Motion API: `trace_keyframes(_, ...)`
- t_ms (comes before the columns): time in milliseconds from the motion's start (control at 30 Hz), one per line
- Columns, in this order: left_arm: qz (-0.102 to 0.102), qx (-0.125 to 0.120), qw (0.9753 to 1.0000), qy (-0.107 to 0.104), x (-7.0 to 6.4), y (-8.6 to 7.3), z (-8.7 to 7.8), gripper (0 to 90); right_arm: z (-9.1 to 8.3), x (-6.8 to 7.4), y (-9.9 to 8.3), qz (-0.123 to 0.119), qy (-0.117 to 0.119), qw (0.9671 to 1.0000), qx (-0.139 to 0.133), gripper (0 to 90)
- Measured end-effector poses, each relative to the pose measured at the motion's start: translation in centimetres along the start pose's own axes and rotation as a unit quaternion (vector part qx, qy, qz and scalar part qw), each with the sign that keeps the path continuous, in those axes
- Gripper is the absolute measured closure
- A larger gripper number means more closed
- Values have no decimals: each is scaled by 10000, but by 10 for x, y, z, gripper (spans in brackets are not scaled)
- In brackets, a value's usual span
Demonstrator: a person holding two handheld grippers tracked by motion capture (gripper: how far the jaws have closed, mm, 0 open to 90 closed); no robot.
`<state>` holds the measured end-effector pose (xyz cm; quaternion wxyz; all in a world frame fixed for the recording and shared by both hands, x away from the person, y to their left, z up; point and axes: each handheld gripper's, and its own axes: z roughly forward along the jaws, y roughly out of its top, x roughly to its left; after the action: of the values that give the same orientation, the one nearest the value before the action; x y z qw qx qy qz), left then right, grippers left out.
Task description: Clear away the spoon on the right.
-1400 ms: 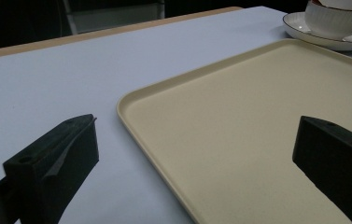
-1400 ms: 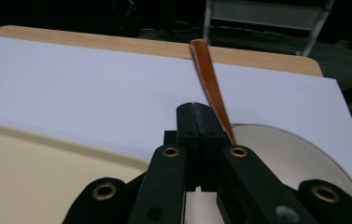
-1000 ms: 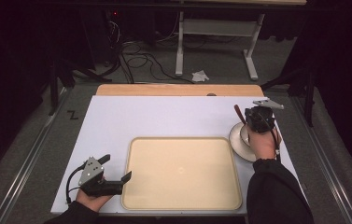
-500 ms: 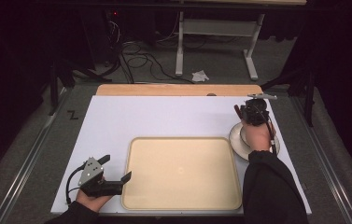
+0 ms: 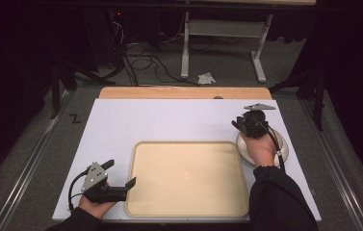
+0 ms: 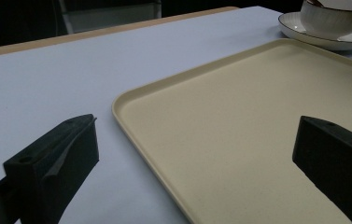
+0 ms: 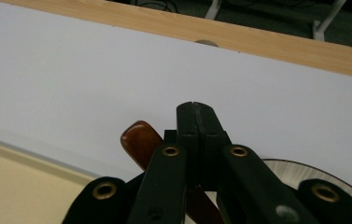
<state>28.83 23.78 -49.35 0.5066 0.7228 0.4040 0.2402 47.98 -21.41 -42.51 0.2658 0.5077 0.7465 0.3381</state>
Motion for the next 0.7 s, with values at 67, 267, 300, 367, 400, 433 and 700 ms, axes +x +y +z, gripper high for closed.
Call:
trace_keyframes(67,45,29,10000,-11,-1,0,0,10,-5,3,-2,-44,76,10000,-42,900)
trace_keyframes(267,71,45,10000,-8,-2,0,1,10,-17,9,-14,-154,254,9995,-72,900)
trace_keyframes(300,75,49,10000,-9,-2,0,1,10,-18,10,-15,-149,270,9995,-80,900)
trace_keyframes(367,70,49,10000,-6,-2,0,1,10,-22,11,-20,-185,324,9993,-87,900)
trace_keyframes(400,73,52,10000,-6,-2,0,1,10,-25,12,-23,-219,374,9990,-105,900)
trace_keyframes(433,72,53,10000,-8,-1,0,1,10,-28,13,-25,-232,411,9988,-115,900)
trace_keyframes(700,44,50,10000,7,0,0,1,10,-51,18,-44,-456,594,9968,-292,900)
